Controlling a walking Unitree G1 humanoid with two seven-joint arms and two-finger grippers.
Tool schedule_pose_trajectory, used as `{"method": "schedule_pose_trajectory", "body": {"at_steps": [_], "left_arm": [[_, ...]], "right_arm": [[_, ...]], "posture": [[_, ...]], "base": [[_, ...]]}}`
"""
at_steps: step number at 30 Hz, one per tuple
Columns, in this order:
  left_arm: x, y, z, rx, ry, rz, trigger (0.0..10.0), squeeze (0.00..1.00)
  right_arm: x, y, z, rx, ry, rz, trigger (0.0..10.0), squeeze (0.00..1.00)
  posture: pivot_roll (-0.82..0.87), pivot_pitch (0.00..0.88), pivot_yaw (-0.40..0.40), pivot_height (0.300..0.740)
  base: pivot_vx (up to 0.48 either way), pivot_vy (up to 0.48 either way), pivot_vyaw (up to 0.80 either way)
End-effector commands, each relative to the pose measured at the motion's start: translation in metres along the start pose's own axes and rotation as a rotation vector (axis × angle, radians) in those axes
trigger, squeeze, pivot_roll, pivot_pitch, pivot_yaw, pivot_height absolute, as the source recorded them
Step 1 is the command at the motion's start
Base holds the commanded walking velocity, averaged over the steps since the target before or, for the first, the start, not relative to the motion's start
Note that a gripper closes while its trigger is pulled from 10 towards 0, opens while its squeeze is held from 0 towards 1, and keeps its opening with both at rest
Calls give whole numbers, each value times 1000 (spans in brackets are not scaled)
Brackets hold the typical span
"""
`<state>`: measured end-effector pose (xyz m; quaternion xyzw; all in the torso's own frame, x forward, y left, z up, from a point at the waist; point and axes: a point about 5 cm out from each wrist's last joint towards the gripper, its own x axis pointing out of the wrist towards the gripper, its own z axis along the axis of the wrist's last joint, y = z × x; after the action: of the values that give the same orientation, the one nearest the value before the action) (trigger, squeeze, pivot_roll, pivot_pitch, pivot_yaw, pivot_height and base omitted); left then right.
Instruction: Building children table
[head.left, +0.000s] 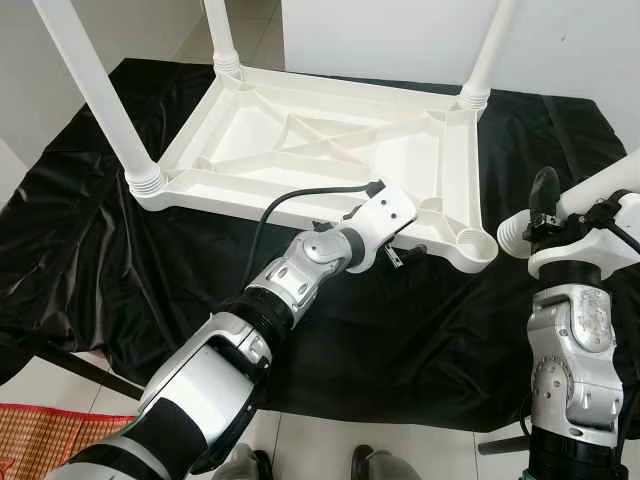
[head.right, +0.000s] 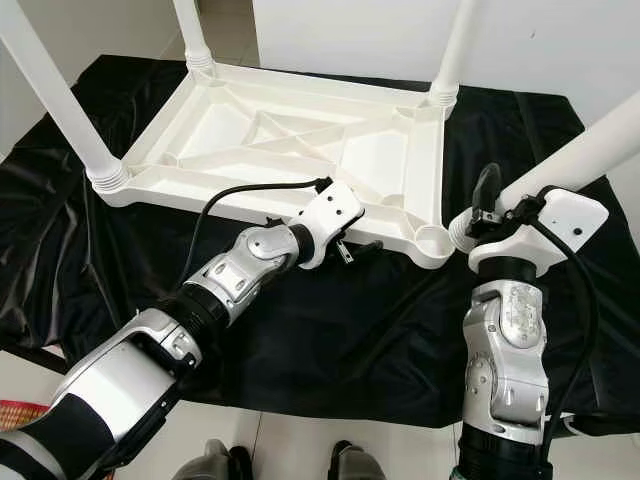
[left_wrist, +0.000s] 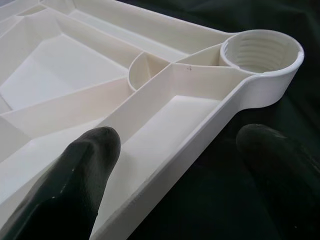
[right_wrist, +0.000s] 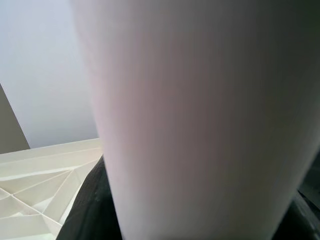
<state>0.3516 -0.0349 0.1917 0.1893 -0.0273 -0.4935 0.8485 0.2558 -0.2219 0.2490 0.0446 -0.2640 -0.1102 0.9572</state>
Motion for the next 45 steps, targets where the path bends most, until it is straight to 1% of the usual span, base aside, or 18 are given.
{"method": "schedule_pose_trajectory", "body": {"at_steps": [1, 9, 13, 18, 19, 20, 21, 25, 27, 28, 30, 31, 34, 38, 39, 40, 42, 45], "left_arm": [[0, 0, -5, 18, 28, -16, 10000, 0], [-3, 1, -26, 89, 188, -98, 10000, 0], [-4, 1, -30, 104, 212, -120, 10000, 0], [-11, 3, -34, 120, 251, -239, 10000, 0], [-14, 3, -35, 110, 253, -300, 10000, 0], [-14, 3, -35, 110, 253, -300, 10000, 0], [-20, 3, -36, 93, 257, -383, 10000, 0], [-25, 5, -35, 82, 240, -448, 10000, 0], [-32, 7, -31, 66, 213, -521, 10000, 0], [-32, 7, -31, 66, 213, -521, 10000, 0], [-40, 8, -25, 67, 176, -602, 10000, 0], [-40, 8, -25, 67, 176, -602, 10000, 0], [-51, 7, -23, 97, 163, -676, 10000, 0], [-57, 7, -24, 111, 163, -703, 10000, 0], [-63, 5, -24, 112, 159, -717, 10000, 0], [-63, 5, -24, 112, 159, -717, 10000, 0], [-78, -1, -26, 102, 144, -736, 10000, 0], [-82, -4, -26, 98, 138, -742, 10000, 0]], "right_arm": [[-2, 1, 5, 1, -10, 8, 10000, 0], [-3, 0, 12, -13, -7, 15, 10000, 0], [-2, 0, 12, -14, -2, 16, 10000, 0], [-1, 0, 12, -17, 10, 21, 10000, 0], [0, 0, 12, -18, 12, 23, 10000, 0], [0, 0, 12, -18, 12, 23, 10000, 0], [2, 0, 12, -21, 15, 25, 10000, 0], [3, -1, 12, -22, 16, 27, 10000, 0], [4, -1, 11, -22, 18, 30, 10000, 0], [4, -1, 11, -22, 18, 30, 10000, 0], [6, -1, 10, -22, 19, 36, 10000, 0], [6, -1, 10, -22, 19, 36, 10000, 0], [8, -1, 10, -23, 19, 39, 10000, 0], [9, -1, 10, -24, 18, 40, 10000, 0], [9, -1, 10, -25, 16, 41, 10000, 0], [9, -1, 10, -25, 16, 41, 10000, 0], [10, -2, 10, -25, 15, 39, 10000, 0], [10, -2, 9, -24, 15, 38, 10000, 0]], "posture": [[-165, 220, 71, 740], [-163, 238, 81, 740], [-160, 240, 82, 740], [-146, 244, 79, 740], [-142, 245, 79, 740], [-142, 245, 79, 740], [-135, 246, 77, 740], [-132, 245, 74, 740], [-125, 243, 69, 740], [-125, 243, 69, 740], [-122, 241, 67, 740], [-122, 241, 67, 740], [-119, 240, 65, 740], [-117, 232, 67, 740], [-117, 231, 67, 740], [-117, 231, 67, 740], [-108, 224, 65, 740], [-105, 222, 62, 740]], "base": [[0, 0, 0], [0, 0, 0], [0, 0, 0], [0, 0, 0], [0, 0, 0], [0, 0, 0], [0, 0, 0], [0, 0, 0], [0, 0, 0], [0, 0, 0], [0, 0, 0], [0, 0, 0], [0, 0, 0], [0, 0, 0], [0, 0, 0], [0, 0, 0], [0, 0, 0], [0, 0, 0]]}}
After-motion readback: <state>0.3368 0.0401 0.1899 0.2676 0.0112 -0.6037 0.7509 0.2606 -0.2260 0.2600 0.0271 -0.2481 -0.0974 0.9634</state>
